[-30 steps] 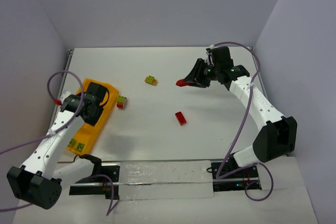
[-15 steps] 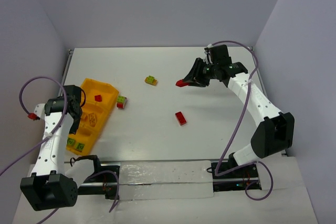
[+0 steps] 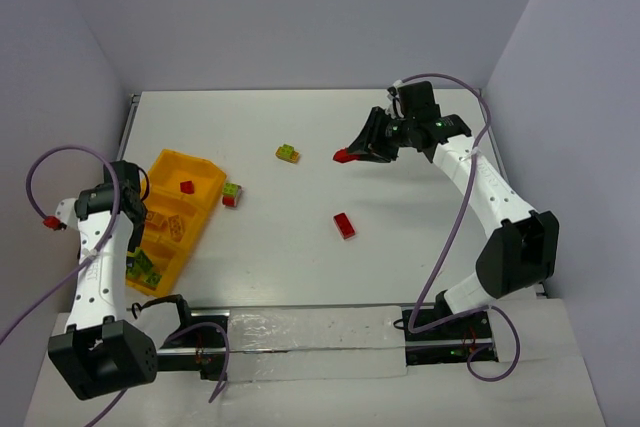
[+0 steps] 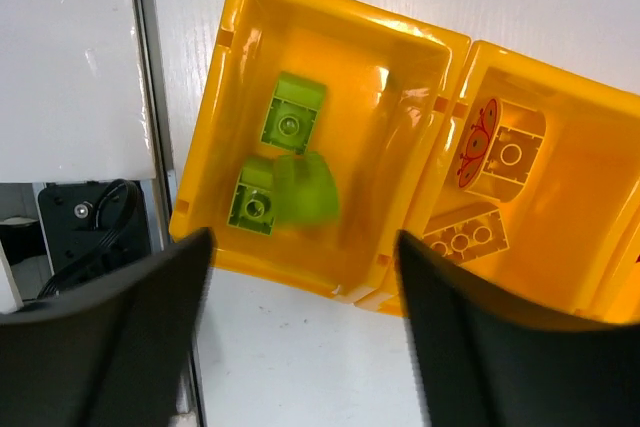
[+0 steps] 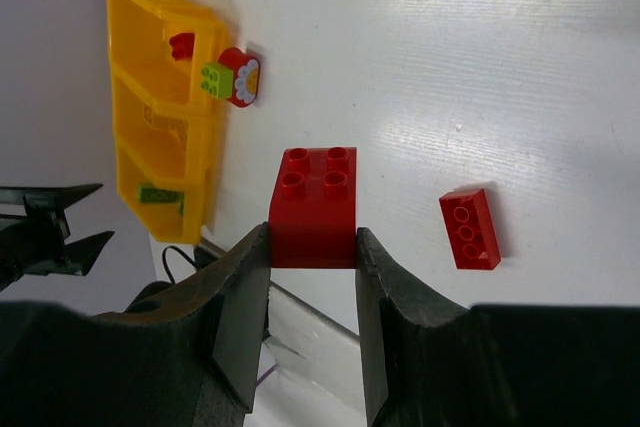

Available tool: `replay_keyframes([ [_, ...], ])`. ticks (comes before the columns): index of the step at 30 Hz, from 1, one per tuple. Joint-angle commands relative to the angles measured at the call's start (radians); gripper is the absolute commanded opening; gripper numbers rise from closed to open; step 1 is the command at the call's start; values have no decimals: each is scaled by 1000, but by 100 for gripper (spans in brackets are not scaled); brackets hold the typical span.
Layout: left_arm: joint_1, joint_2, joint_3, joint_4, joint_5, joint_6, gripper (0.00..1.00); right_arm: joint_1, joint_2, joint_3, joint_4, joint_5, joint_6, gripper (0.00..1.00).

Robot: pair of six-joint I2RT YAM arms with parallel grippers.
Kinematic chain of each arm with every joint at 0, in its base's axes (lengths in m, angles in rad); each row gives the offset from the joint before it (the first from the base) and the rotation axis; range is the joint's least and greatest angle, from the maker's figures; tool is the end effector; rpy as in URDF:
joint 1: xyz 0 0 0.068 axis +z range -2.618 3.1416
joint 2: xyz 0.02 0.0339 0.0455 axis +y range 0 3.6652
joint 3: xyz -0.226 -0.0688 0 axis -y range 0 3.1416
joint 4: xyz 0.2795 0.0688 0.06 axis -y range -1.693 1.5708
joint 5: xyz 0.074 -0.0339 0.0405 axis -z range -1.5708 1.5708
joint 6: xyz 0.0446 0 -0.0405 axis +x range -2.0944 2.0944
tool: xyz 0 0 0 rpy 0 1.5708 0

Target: Sort the legos into containers by color

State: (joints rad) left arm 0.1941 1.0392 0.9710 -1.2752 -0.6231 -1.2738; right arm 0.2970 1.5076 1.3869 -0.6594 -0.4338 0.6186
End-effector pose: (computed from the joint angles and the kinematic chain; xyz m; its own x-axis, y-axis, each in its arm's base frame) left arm 0.2042 0.0667 0.2417 -0.0065 -0.7927 -0.6096 -0.9977 0.0461 -0.0492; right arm 0.3500 0.1267 0.2844 -0.8676 0.2847 -0.4077 -0.0591 0.7550 0.6531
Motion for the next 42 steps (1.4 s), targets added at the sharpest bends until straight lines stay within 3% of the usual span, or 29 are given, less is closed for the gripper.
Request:
replay_keyframes([
  [1,8,-2,12,27,8,27,99,7,6,29,3,-22,-19,0],
  [5,10,-22,20,34,10,32,99,7,10,38,6,-23,-22,0],
  [8,11,-47,39,120,66,159,99,55,26,86,-7,0,-93,0],
  [13,8,-58,121,308,270,399,99,216,72,199,51,1,-200,0],
  [19,9,31,276,337,375,541,99,453,220,343,92,95,-421,0],
  [25,10,90,403,284,381,527,99,548,382,488,180,135,-453,0],
  [42,10,153,410,282,435,392,99,583,778,799,422,139,-377,0],
])
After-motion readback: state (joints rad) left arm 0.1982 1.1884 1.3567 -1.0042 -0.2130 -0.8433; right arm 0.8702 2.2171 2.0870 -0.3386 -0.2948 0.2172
